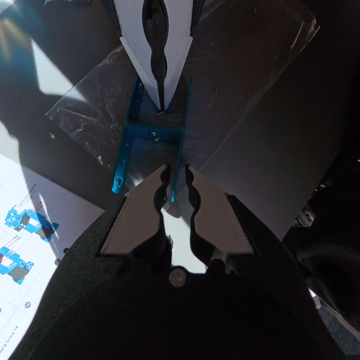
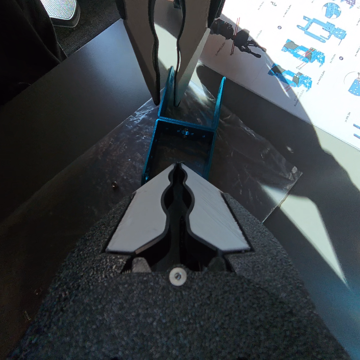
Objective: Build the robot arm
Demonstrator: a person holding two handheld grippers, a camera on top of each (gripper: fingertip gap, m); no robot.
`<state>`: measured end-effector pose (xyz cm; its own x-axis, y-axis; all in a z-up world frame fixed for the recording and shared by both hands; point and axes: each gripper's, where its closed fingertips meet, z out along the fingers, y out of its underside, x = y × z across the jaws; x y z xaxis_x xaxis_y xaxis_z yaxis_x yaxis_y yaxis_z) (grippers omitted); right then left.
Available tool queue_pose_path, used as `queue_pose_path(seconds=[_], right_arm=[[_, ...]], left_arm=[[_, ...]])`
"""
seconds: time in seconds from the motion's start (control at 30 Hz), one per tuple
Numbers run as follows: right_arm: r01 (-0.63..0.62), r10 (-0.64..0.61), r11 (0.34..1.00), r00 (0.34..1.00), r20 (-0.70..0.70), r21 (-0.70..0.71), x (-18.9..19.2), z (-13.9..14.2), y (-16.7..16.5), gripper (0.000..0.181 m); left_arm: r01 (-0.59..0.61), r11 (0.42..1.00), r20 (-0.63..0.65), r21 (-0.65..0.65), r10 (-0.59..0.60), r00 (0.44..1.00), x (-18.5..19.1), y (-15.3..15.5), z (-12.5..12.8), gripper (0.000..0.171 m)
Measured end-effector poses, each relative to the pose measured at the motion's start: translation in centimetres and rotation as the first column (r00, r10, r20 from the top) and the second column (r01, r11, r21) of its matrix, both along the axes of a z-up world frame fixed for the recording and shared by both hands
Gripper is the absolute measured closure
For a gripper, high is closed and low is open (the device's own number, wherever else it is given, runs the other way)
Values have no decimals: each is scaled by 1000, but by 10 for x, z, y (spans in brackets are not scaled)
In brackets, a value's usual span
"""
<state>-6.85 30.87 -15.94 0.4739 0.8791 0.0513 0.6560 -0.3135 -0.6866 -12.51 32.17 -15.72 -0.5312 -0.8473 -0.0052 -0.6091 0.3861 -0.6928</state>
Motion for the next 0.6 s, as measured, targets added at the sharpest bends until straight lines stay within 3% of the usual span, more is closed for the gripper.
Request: queue_pose_path(seconds=[0.2, 0.27, 0.43, 0.53, 0.6], right_arm=[[-31, 33, 999, 998, -45, 37, -3, 10, 1, 181], [-71, 74, 995, 996, -44, 71, -5, 14, 1, 181], [-209, 206, 972, 978, 40, 104, -3, 13, 4, 181], [-361, 355, 918, 933, 66, 164, -12, 18, -2, 181], [-388, 373, 906, 921, 112, 170, -11, 14, 0, 181]], left_arm=[[5, 1000, -21, 16, -5, 1000, 12, -9, 5, 153], [19, 998, -45, 53, -17, 999, 15, -11, 1, 168], [165, 980, -38, 114, -162, 986, 11, -16, 1, 171], [256, 964, -73, 76, -251, 965, 9, -15, 2, 171], [319, 946, -86, 54, -314, 946, 9, -15, 3, 171]])
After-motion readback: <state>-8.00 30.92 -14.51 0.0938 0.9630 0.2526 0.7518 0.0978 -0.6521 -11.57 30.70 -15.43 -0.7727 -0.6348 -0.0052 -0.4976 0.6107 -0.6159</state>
